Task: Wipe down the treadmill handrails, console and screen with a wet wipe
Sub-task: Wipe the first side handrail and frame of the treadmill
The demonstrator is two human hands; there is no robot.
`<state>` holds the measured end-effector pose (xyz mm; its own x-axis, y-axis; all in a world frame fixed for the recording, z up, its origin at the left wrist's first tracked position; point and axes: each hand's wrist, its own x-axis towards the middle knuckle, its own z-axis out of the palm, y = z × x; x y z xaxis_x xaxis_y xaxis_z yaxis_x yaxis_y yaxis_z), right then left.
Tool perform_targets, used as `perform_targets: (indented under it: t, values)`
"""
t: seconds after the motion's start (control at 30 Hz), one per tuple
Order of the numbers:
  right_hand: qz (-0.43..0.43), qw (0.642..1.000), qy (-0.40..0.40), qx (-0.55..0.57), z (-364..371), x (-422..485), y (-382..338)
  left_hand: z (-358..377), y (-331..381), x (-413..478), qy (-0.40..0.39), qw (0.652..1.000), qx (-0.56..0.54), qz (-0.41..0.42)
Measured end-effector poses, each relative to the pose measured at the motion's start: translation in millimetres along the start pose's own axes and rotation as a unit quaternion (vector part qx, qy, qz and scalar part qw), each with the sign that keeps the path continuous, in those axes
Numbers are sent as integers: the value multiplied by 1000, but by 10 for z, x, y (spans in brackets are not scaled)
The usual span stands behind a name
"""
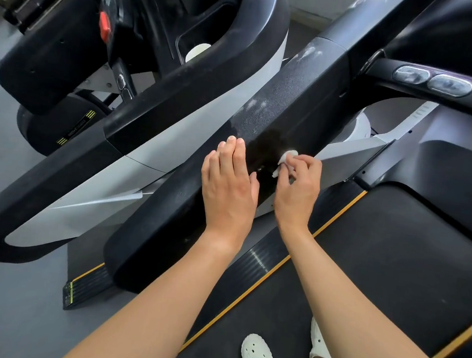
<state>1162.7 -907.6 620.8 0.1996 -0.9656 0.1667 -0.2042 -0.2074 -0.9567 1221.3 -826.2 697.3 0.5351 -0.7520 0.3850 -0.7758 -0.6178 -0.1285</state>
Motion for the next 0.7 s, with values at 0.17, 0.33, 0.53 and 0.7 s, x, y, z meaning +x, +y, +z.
perform_targets:
  t: [0.17, 0.33, 0.53, 0.7]
  values:
    - [-54, 998, 10, 13, -29, 65, -172, -13, 73, -10, -4, 1000, 10, 2]
    - [-24, 999, 23, 13, -15, 152, -115, -12, 219, 41, 18, 998, -23, 58]
    - [197, 979, -52, 3, -37, 204, 324, 62, 191, 79, 29, 998, -9, 50]
    - [84, 995, 24, 48, -48, 321, 16, 142, 170, 108, 46, 998, 8, 46]
